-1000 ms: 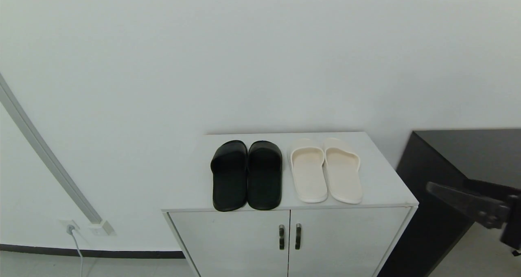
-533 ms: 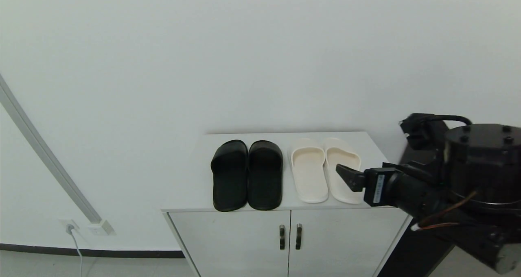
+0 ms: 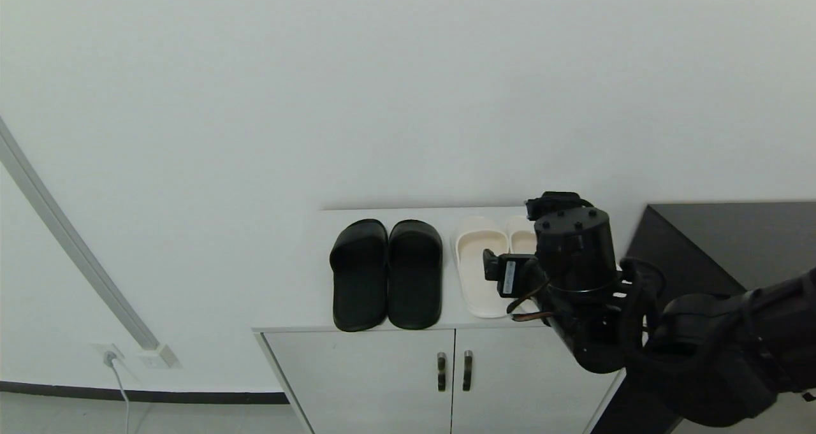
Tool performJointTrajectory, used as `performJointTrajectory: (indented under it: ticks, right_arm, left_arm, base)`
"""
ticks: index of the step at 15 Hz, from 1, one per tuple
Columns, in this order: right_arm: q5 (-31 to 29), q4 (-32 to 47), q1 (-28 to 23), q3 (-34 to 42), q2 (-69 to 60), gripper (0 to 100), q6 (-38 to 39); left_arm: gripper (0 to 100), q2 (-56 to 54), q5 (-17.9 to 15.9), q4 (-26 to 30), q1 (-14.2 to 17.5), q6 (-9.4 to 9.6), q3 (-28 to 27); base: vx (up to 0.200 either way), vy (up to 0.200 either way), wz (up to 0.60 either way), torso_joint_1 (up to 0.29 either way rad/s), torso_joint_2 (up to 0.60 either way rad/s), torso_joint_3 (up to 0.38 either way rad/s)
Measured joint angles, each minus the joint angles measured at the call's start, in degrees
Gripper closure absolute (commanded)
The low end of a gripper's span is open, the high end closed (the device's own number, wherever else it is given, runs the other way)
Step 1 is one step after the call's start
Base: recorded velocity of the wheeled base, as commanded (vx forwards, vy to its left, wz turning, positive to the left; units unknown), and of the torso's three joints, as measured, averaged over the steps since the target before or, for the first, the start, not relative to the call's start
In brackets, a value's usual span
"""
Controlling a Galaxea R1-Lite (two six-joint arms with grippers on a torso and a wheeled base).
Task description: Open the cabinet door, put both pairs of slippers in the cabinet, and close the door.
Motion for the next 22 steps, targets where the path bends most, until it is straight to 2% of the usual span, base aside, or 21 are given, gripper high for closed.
performJointTrajectory:
  ticks: [8,13,19,20,22]
  right_arm:
    - [0.4,-0.1,-5.4,-8.7,10.5,0,-2.3]
    - [2.7,-2.9,-7.2,-13.6,14.5,0,-6.8]
    - [3.7,-2.8,-9.1,-18.1,18.0,0,-8.0]
    - [3.7,-2.9,-9.3,-18.3,18.4,100,-8.2]
    - [4.1,-2.9,-9.4,-18.4,18.7,100,-8.3]
  left_arm:
    - [100,0.0,0.0,0.0,0.0,0.00,0.0]
    - [100,0.0,0.0,0.0,0.0,-0.18,0.0]
    - [100,0.0,0.0,0.0,0.0,-0.21,0.0]
    - [100,0.0,0.0,0.0,0.0,-0.23,0.0]
    - [100,0.0,0.0,0.0,0.0,-0.23,0.0]
  base:
    - [0.000,0.000,0.00,0.000,0.00,0.000]
    - [0.000,0.000,0.00,0.000,0.00,0.000]
    - [0.000,0.000,0.00,0.000,0.00,0.000]
    - [0.000,0.000,0.00,0.000,0.00,0.000]
    - [0.000,0.000,0.00,0.000,0.00,0.000]
